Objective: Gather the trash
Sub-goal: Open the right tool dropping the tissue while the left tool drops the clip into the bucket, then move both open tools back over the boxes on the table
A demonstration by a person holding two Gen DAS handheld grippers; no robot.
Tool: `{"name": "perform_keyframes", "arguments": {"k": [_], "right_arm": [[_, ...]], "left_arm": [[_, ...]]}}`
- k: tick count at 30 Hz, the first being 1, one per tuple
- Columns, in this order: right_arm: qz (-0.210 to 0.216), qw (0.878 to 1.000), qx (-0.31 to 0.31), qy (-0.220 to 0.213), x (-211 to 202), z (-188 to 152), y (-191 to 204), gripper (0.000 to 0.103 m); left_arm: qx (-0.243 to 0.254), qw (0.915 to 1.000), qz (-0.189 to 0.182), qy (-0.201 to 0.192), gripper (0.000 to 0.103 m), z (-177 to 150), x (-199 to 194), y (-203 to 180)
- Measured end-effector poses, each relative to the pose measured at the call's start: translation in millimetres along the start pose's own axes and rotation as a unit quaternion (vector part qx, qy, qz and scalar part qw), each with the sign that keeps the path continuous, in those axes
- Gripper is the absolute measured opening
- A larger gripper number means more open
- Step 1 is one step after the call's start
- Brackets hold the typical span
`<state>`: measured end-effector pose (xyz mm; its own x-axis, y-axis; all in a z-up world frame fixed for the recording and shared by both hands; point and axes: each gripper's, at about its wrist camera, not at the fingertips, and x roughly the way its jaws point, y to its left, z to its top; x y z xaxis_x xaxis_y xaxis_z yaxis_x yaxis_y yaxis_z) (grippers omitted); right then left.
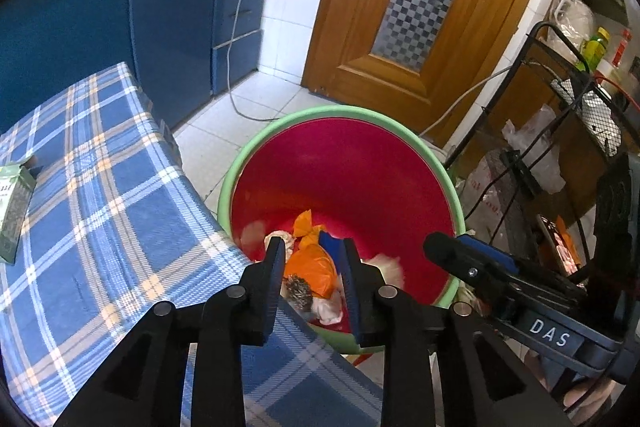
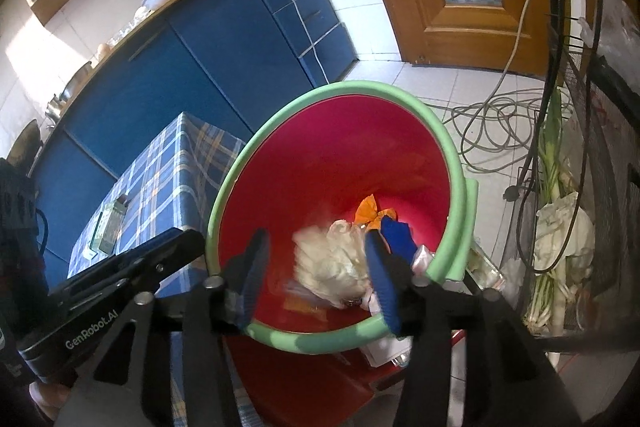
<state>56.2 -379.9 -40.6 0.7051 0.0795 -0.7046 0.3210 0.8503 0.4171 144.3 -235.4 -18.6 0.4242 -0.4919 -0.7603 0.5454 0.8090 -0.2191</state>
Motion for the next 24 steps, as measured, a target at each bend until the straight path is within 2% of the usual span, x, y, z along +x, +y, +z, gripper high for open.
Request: {"name": "perform_keyframes", "arguments": {"k": [10, 16, 24], "right_arm": [[0.004, 1.0, -0.005, -0.008, -7, 0, 7, 0.057], [0.01, 1.0, -0.015, -0.011, -9, -1, 21, 0.059], [0.015, 1.0, -0.017, -0.014, -10, -1, 37, 0.067]], "left_arm": [[-0.013, 0.9996, 0.016, -0.021, 0.028, 2, -21, 15], [-0.028, 0.9982, 0.038, -0.036, 0.028, 2, -41, 38], [-0.054, 0.9942, 0.075, -0.056, 0.028, 2, -68, 79]]}}
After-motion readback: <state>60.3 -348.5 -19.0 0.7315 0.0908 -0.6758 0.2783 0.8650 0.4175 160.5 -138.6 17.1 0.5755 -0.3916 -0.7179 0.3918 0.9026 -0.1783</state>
